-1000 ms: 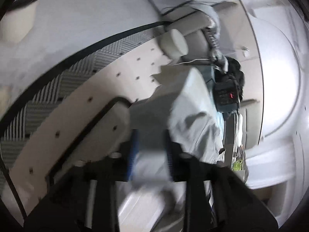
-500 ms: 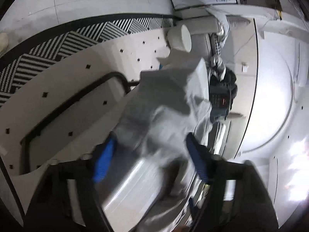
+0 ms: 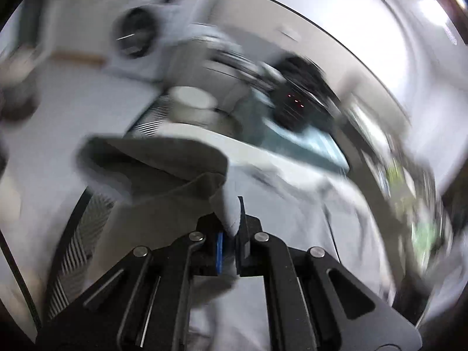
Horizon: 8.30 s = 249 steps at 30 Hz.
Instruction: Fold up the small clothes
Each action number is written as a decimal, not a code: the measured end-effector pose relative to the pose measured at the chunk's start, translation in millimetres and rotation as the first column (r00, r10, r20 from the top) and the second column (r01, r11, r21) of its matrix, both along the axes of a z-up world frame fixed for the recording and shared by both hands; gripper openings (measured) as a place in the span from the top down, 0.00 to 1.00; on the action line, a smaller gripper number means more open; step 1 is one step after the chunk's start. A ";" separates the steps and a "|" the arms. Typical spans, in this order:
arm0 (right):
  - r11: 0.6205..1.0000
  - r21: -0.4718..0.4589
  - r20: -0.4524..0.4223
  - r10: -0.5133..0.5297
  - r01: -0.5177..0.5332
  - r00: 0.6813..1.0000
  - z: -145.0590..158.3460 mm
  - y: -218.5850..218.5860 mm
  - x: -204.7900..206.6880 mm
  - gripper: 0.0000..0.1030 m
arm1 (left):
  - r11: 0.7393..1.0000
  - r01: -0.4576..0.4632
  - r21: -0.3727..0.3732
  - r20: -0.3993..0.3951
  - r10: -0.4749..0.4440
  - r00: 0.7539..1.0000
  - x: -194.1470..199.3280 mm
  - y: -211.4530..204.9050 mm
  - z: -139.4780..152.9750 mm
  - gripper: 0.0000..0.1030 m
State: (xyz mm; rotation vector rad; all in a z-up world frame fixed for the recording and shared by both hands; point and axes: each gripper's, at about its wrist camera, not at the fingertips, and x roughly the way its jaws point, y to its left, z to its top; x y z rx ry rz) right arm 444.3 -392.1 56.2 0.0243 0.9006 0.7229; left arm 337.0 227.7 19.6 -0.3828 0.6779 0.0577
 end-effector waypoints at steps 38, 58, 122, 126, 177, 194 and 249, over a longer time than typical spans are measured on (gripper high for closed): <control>0.929 -0.354 0.124 0.159 -0.106 0.979 -9.0 133.7 49.2 0.89 | 0.991 0.021 -0.134 -0.196 -0.048 0.979 -73.2 4.1 -111.5 0.84; 0.991 -0.119 -0.081 -0.066 0.057 0.994 -5.3 50.2 61.6 0.58 | 0.982 0.001 -0.191 -0.177 -0.036 0.984 -66.4 11.0 -114.1 0.84; 0.995 -0.045 0.062 -0.086 0.089 0.994 43.9 -139.4 -68.7 0.19 | 0.985 0.087 0.146 -0.127 -0.069 0.990 -135.3 -102.5 -27.3 0.36; 0.987 -0.084 0.109 -0.127 0.136 0.986 56.9 -189.9 -114.7 0.14 | 0.987 0.001 0.158 -0.100 0.015 0.995 -201.4 -75.0 -19.4 0.17; 0.940 -0.329 -0.041 0.086 -0.095 0.995 -15.3 -323.9 -311.8 0.46 | 0.992 0.034 0.122 -0.216 -0.007 0.976 -391.1 -95.0 -89.7 0.01; 0.864 0.053 -0.352 -0.452 0.500 0.819 -32.9 -385.0 -285.1 0.56 | 0.994 0.039 0.100 -0.259 -0.012 0.966 -397.8 -92.5 -103.5 0.01; 0.797 0.207 -0.473 -0.426 0.567 0.771 -118.2 -450.7 -296.1 0.98 | 0.991 0.041 0.124 -0.262 -0.007 0.965 -397.3 -95.1 -107.2 0.01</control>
